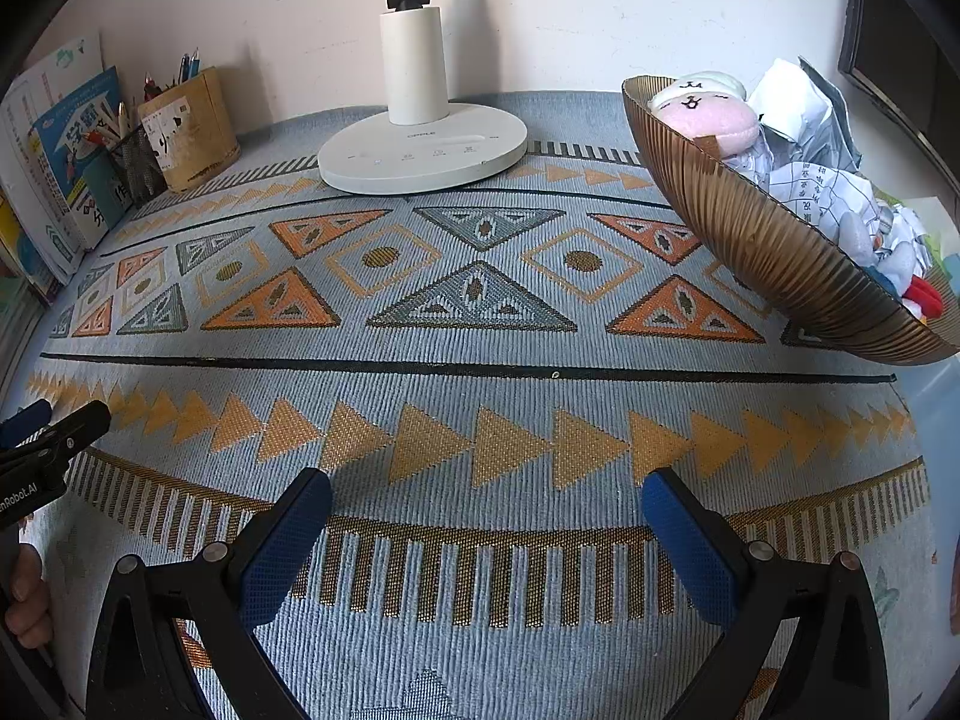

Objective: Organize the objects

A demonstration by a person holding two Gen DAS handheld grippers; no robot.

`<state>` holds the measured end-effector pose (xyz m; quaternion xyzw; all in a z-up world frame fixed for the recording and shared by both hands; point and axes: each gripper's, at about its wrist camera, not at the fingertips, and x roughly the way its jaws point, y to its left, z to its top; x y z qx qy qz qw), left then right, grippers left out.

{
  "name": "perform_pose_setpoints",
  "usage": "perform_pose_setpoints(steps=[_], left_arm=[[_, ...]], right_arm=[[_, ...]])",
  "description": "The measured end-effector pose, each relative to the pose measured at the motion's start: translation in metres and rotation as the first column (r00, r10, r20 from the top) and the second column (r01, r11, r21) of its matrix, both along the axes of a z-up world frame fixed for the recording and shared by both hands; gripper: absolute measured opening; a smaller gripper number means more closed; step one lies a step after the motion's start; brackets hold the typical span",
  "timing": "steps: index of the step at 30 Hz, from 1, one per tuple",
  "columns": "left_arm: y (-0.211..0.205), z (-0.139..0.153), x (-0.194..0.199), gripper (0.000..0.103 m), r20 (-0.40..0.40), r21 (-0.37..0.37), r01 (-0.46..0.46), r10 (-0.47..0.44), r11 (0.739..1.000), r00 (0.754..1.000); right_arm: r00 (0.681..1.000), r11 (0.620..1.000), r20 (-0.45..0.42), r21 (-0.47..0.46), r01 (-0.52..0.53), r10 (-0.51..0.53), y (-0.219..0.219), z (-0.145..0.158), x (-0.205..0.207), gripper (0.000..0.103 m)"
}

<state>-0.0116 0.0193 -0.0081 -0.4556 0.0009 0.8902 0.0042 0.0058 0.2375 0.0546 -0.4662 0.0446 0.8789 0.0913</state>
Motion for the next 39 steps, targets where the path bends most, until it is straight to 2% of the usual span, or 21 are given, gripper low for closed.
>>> perform_pose_setpoints(steps=[39], left_arm=[[0.0001,0.0001,-0.0015,0.103,0.0,0.002,0.001,-0.001,1.0,1.0]], right_arm=[[1.0,1.0,0.0,0.0,-0.007,0.007,0.0001,-0.0007,0.0001,0.103]])
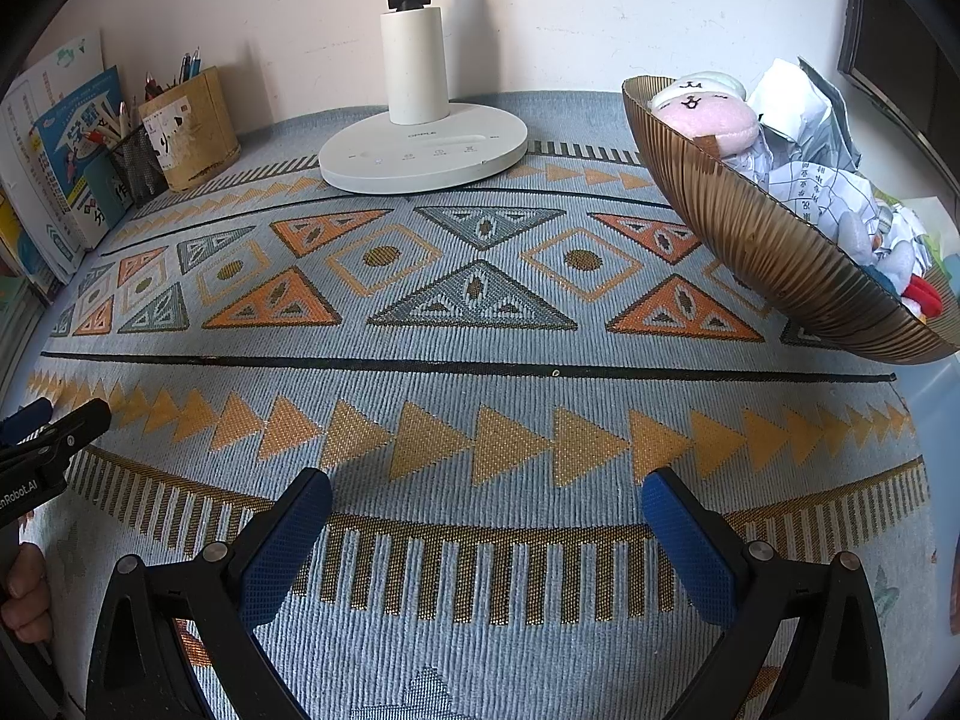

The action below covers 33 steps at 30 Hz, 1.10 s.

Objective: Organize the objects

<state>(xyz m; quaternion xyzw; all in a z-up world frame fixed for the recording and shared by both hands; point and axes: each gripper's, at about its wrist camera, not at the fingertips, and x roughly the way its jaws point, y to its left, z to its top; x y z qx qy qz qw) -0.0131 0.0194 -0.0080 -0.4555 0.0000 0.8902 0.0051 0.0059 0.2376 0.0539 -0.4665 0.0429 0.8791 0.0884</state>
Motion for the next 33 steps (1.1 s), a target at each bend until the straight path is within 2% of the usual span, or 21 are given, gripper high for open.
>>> perform_pose_setpoints(steps=[33], left_arm=[[-0.0003,0.0015,-0.0004,0.103,0.0,0.001,-0.001,0.001,1.0,1.0]], right_arm=[[1.0,1.0,0.0,-0.001,-0.004,0.004,0.003,-0.0005,-0.0003,0.103]])
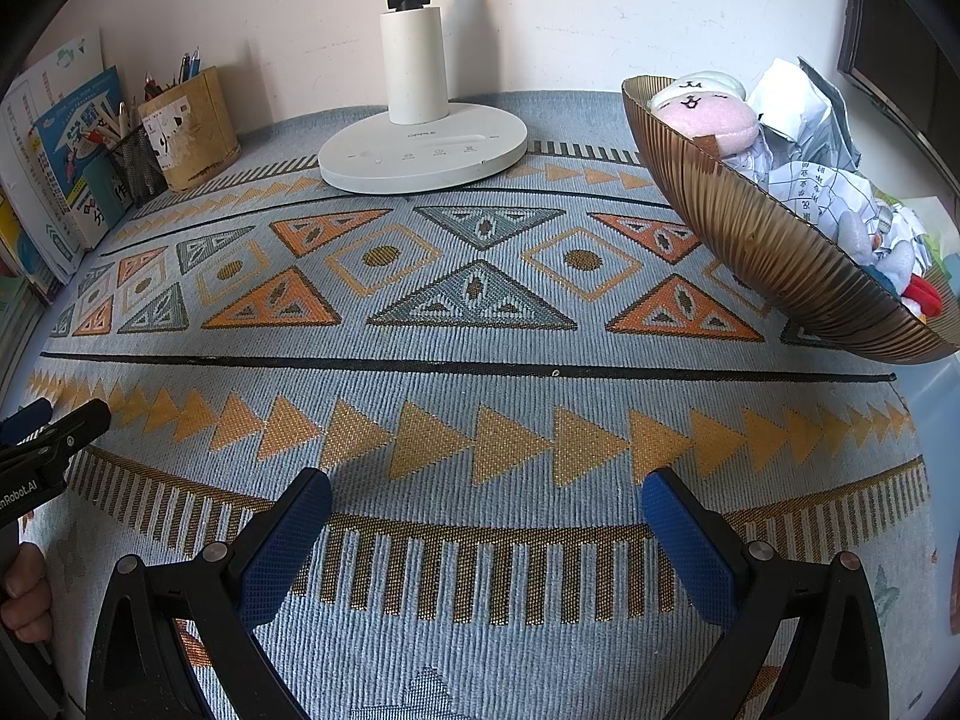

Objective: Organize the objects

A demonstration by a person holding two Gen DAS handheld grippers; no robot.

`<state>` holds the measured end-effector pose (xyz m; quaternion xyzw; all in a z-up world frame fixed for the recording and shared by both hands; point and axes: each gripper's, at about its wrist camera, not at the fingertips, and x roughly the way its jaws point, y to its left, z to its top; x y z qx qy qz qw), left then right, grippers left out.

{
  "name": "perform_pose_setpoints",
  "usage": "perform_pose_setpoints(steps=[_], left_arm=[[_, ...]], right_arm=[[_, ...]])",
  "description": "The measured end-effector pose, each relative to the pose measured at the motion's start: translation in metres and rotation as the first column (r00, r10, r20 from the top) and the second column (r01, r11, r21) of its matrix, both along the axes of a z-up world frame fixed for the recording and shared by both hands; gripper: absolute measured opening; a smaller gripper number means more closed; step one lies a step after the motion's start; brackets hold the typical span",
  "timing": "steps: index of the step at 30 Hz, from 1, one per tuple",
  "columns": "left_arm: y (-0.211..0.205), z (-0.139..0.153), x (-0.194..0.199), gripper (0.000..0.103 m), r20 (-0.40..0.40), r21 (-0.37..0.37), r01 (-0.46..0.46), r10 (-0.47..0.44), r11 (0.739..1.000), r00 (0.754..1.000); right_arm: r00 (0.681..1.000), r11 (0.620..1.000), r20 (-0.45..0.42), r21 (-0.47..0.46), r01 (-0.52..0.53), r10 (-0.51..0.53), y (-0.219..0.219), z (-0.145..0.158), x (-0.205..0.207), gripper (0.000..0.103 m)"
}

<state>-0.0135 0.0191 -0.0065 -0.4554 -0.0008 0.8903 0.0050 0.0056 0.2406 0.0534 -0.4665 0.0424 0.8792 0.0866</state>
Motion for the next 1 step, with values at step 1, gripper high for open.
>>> perform_pose_setpoints(steps=[1], left_arm=[[0.0006,0.0,-0.0005,0.103,0.0,-0.001,0.0,0.0,1.0,1.0]], right_arm=[[1.0,1.0,0.001,0.001,0.002,-0.002,0.0003,-0.0001,-0.0003,0.103]])
